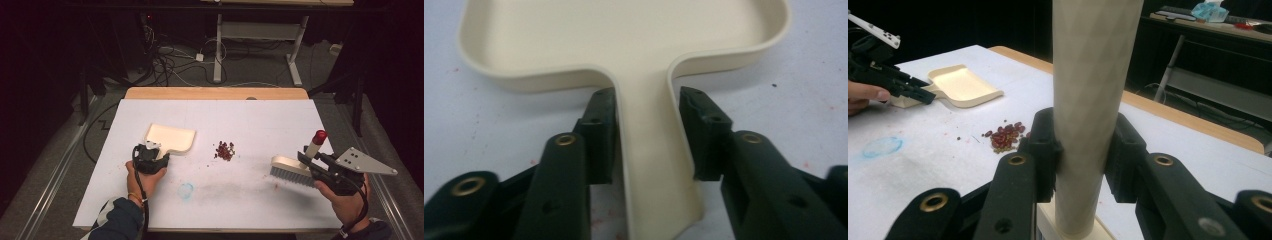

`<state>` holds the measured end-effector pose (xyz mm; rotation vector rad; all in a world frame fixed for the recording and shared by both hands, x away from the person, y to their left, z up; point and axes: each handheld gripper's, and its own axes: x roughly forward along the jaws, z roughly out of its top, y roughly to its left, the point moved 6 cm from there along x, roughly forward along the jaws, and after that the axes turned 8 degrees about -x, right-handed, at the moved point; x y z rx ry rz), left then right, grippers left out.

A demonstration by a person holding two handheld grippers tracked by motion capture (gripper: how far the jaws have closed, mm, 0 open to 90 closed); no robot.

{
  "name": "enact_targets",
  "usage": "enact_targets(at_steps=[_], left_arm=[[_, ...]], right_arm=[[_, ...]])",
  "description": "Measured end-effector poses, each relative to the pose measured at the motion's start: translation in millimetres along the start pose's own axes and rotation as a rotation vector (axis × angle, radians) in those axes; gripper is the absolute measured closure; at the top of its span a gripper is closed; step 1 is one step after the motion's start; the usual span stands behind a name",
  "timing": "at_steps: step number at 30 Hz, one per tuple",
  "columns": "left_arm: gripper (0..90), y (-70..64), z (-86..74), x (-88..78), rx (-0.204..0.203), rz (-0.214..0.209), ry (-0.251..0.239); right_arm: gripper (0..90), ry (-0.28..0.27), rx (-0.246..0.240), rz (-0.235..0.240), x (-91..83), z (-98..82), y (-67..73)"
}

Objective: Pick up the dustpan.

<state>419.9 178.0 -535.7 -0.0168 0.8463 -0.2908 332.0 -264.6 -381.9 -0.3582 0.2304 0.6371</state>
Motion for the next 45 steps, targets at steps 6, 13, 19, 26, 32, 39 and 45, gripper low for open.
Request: enact_targets(at_steps=[6,13,19,26,32,39,45], left_arm=[[63.9,1.8,5.0,0.8,0.025,-0.014,0.028],[64.1,0.4,13.8,-8.7,0.126,-0.006,0.033],[64.3,0.3,21.2,-22.9,0.158,-0.03,0.016],[64.2,2.1,19.2,-45.9,0.246,-0.041,0.043],[64.2,-4.2,4.7,-58.5,0.332,-0.078,0.145],[64.2,-12.1,-7.4,-74.9,0.373,-0.113,0.178],[64.2,-4.3,-18.5,-88.2,0.392,-0.141,0.189]], right_arm=[[70.1,-0.003,0.007,0.003,1.4,-0.8,-0.6],[70.1,-0.001,0.014,0.001,1.3,-2.5,-2.7],[70.1,-0.003,0.011,-0.012,0.9,-2.7,-3.7],[70.1,-0.013,0.021,-0.008,0.5,-2.5,-5.3],[70.1,-0.012,0.016,-0.003,2.7,-2.8,-4.0],[70.1,-0.01,0.029,-0.012,3.9,-1.9,-3.4],[70.1,-0.008,0.036,-0.014,4.0,-2.2,-4.3]])
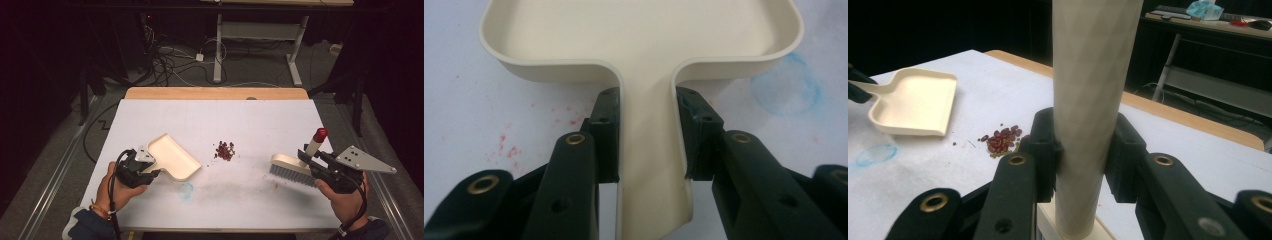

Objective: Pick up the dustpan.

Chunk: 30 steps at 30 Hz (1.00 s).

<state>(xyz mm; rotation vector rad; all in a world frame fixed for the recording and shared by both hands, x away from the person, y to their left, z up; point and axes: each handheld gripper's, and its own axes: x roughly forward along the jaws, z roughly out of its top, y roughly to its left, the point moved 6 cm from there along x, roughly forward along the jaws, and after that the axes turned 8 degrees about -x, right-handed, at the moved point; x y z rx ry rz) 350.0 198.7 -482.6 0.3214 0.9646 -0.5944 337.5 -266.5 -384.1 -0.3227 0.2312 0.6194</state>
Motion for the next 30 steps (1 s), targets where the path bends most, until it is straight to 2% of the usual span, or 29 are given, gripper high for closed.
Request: enact_targets(at_steps=[3,8,14,17,19,20,23,26,27,30], left_arm=[[64.1,-2.6,-7.5,-3.0,0.021,-0.014,0.026],[64.2,-9.0,-13.3,-1.6,0.052,-0.071,0.058],[64.1,-11.4,-13.5,0.0,0.061,-0.091,0.066],[64.1,-13.5,-13.1,2.1,0.065,-0.1,0.075],[64.1,-14.5,-12.9,3.7,0.068,-0.104,0.078],[64.1,-14.8,-12.9,4.3,0.069,-0.104,0.08],[64.1,-15.1,-13.8,5.3,0.066,-0.108,0.079],[64.1,-15.4,-15.6,6.2,0.066,-0.109,0.082],[64.1,-15.5,-16.2,6.7,0.062,-0.11,0.08],[64.1,-15.3,-17.1,7.6,0.061,-0.11,0.084]], right_arm=[[70.1,-0.004,0.002,-0.009,1.0,0.0,-0.9],[70.2,-0.008,0.026,-0.009,8.3,1.2,-3.1],[70.2,-0.026,0.034,-0.024,19.9,12.2,-7.7],[70.2,-0.029,0.016,-0.033,31.8,17.8,-10.0],[70.2,-0.021,0.013,-0.047,45.7,22.1,-13.7],[70.2,-0.021,0.013,-0.047,45.7,22.1,-13.7],[70.2,-0.025,0.018,-0.059,60.2,27.6,-19.4],[70.2,-0.034,0.036,-0.075,73.4,32.8,-26.2],[70.2,-0.038,0.056,-0.081,81.5,35.4,-31.1],[70.2,-0.037,0.077,-0.092,88.4,36.6,-35.8]])
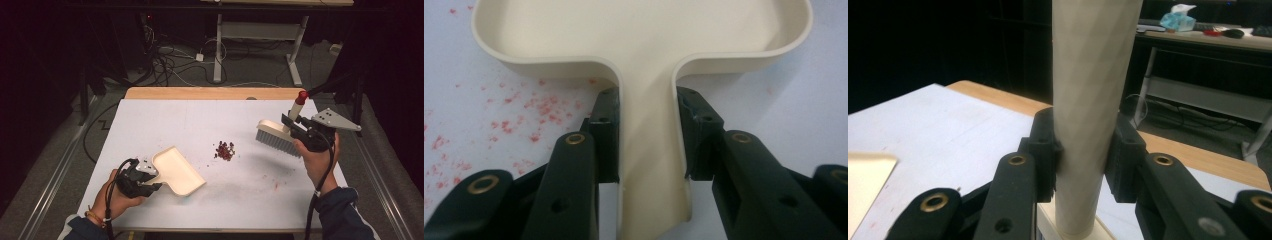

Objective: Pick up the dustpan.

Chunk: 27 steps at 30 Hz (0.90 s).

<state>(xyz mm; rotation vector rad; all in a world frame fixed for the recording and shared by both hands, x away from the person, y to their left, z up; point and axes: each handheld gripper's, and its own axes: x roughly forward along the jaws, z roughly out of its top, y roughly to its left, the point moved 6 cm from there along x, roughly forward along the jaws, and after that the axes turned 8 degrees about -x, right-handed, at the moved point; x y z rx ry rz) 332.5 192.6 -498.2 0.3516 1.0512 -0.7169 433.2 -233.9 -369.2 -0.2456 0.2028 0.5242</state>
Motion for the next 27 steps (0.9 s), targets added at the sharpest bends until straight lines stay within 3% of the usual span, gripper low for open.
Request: enact_targets(at_steps=[8,14,27], left_arm=[[64.1,0.2,-0.6,3.8,-0.004,-0.007,0.003],[64.1,-1.5,-0.1,3.7,0.003,0.003,0.003],[64.1,-2.4,0.6,5.8,0.002,-0.006,0.003]], right_arm=[[70.2,0.017,0.02,-0.074,26.8,-2.0,-15.1],[70.2,0.024,0.051,-0.071,31.8,-7.9,-16.2],[70.2,0.043,0.037,-0.049,36.6,-12.8,-8.6]])
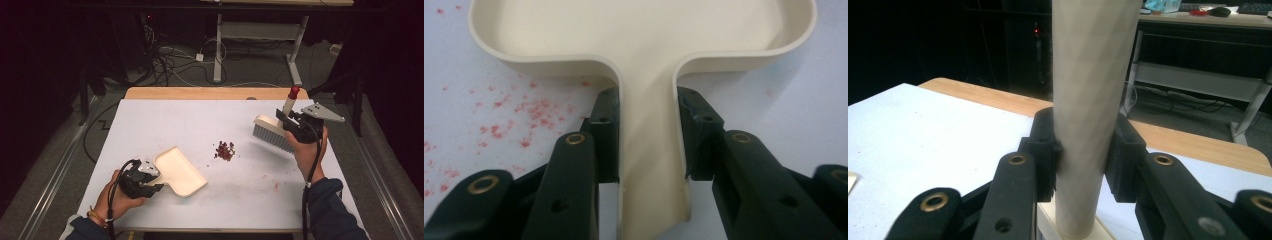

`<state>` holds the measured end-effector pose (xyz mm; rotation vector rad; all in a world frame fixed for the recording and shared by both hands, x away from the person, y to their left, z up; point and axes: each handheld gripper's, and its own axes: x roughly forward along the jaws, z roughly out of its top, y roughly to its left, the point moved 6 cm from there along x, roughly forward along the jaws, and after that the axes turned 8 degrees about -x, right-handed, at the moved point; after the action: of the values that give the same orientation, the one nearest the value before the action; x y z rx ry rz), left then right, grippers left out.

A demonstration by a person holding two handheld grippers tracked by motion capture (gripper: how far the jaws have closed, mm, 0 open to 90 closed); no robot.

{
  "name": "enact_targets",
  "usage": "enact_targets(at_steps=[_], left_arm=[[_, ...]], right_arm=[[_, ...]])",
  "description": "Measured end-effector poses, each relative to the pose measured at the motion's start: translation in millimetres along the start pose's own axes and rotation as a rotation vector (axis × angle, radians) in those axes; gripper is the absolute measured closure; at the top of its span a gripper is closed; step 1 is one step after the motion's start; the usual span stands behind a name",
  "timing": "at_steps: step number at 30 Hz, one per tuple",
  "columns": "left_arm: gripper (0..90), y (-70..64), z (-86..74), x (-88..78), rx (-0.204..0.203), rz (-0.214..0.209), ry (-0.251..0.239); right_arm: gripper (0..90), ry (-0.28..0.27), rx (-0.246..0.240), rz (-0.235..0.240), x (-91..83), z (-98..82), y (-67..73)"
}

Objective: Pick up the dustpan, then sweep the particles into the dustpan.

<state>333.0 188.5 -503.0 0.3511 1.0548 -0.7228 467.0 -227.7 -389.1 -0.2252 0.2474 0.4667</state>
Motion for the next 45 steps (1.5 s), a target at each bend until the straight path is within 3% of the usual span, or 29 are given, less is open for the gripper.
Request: enact_targets(at_steps=[12,20,23,28,33,45], left_arm=[[64.0,-0.8,1.4,1.0,0.013,0.002,0.003],[64.1,-2.1,2.3,3.5,0.017,0.001,0.008],[64.1,-2.8,1.5,6.1,0.004,0.0,0.026],[64.1,-4.2,4.2,7.3,0.02,0.006,0.029],[64.1,-4.8,4.4,9.1,0.018,-0.003,0.026],[64.1,-6.9,6.0,10.4,0.026,-0.007,0.03]], right_arm=[[70.2,0.004,-0.011,0.006,6.3,-1.8,10.8],[70.2,-0.007,-0.006,0.024,25.6,4.6,27.0],[70.2,-0.012,-0.007,0.016,34.4,9.3,34.5],[70.2,-0.013,0.011,0.006,48.1,13.5,43.3],[70.2,0.007,-0.007,-0.011,60.4,14.5,50.8],[70.2,0.02,-0.002,-0.044,73.5,11.7,52.6]])
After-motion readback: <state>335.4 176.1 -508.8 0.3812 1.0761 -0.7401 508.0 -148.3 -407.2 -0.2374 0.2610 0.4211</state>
